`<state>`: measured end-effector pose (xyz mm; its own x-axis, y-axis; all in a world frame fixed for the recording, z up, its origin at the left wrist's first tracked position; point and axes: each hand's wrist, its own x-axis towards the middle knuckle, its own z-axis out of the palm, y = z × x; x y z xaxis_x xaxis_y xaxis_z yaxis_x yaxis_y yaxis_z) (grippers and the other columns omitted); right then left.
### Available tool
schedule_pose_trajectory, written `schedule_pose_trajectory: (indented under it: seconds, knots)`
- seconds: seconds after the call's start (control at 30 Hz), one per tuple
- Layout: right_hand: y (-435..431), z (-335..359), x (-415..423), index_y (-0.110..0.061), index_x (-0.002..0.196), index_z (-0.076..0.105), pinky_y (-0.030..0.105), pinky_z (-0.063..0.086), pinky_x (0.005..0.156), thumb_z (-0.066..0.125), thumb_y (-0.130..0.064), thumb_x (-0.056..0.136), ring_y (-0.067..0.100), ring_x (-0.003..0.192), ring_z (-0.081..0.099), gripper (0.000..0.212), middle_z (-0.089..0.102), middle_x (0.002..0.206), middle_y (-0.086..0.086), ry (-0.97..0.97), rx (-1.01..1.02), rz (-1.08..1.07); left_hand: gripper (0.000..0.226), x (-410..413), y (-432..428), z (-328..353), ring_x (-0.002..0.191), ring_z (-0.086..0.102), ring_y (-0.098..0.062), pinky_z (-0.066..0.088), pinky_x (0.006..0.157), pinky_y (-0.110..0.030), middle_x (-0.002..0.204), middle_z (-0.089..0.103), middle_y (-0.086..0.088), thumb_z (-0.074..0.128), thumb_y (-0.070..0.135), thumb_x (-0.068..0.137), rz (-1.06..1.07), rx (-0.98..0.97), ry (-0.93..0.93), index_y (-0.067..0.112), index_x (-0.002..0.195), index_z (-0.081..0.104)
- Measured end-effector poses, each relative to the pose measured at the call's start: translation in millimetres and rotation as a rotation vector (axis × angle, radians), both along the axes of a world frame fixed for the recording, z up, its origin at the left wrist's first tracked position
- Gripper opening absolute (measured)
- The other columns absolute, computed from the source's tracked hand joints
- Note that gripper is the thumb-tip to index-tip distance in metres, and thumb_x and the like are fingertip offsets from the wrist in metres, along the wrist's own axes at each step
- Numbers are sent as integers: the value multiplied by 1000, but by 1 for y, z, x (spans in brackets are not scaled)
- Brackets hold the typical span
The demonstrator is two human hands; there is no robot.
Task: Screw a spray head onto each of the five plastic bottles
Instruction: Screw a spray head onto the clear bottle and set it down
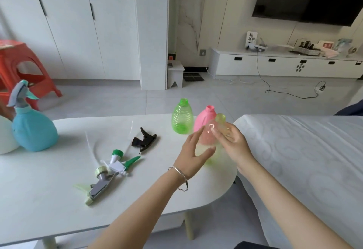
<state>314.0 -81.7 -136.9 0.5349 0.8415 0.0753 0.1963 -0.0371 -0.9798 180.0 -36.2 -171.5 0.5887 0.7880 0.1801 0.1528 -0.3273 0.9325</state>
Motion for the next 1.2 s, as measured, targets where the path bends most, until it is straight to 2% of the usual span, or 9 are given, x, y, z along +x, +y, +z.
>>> schedule_pose_trajectory:
  seconds: [0.1, 0.23, 0.37, 0.53, 0.7, 0.8, 1.0, 1.1, 1.2]
  knots:
    - [5, 7, -14, -17, 118, 57, 36, 53, 91, 66, -32, 84, 12, 105, 64, 39, 65, 120, 2, 181, 72, 39, 79, -19, 9, 11, 130, 34, -5, 26, 105, -21, 142, 40, 9, 72, 40, 78, 41, 165, 22, 42, 142, 27]
    - [16, 11, -47, -17, 118, 57, 27, 58, 74, 67, -37, 81, 19, 107, 64, 43, 67, 115, 2, 297, 48, 121, 85, -61, 29, 20, 126, 43, -12, 35, 107, -28, 134, 48, 6, 76, 43, 72, 74, 286, 101, 40, 143, 29]
    - [32, 11, -87, -10, 118, 54, 38, 57, 83, 68, -33, 81, 23, 105, 64, 46, 68, 102, 0, 367, 7, 213, 80, -116, 43, 20, 121, 50, -10, 38, 103, -26, 128, 54, 8, 79, 42, 69, 155, 283, 139, 27, 138, 40]
    - [52, 2, -140, -7, 117, 52, 36, 57, 84, 65, -34, 83, 18, 99, 66, 46, 69, 100, 3, 377, -54, 388, 73, -186, 54, 19, 115, 55, -8, 41, 101, -23, 122, 60, 12, 81, 49, 64, 224, 307, 207, 26, 127, 52]
    - [71, -10, -181, -12, 112, 53, 28, 57, 83, 62, -29, 87, 16, 101, 65, 32, 64, 111, 5, 254, -80, 511, 75, -257, 58, 19, 112, 53, 5, 38, 94, -7, 122, 60, 16, 76, 57, 59, 291, 243, 234, 33, 126, 51]
    - [79, -22, -195, -21, 110, 54, 21, 52, 85, 67, -26, 84, 9, 103, 61, 30, 61, 114, 0, 81, -78, 565, 74, -299, 59, 15, 113, 51, 11, 42, 93, -17, 121, 58, 23, 74, 58, 58, 378, 193, 220, 38, 125, 49]
    - [77, -52, -206, -39, 111, 60, 17, 36, 102, 80, -42, 67, 0, 122, 45, 48, 51, 129, -15, -347, -228, 816, 62, -339, 60, 15, 102, 46, 27, 38, 80, 0, 115, 51, 36, 74, 55, 58, 409, 119, 260, 55, 113, 44]
    - [76, -60, -214, -41, 121, 54, 0, 21, 98, 81, -43, 66, -9, 127, 32, 62, 42, 138, -15, -584, -218, 927, 64, -347, 63, 18, 100, 47, 27, 37, 79, -1, 115, 51, 35, 74, 54, 58, 431, 86, 231, 51, 115, 47]
    - [80, -62, -221, -31, 127, 56, 11, 21, 104, 79, -39, 69, 1, 132, 29, 63, 39, 143, -10, -780, -177, 951, 58, -353, 64, 18, 95, 46, 31, 37, 75, 4, 111, 50, 37, 75, 52, 58, 450, 65, 209, 54, 108, 46]
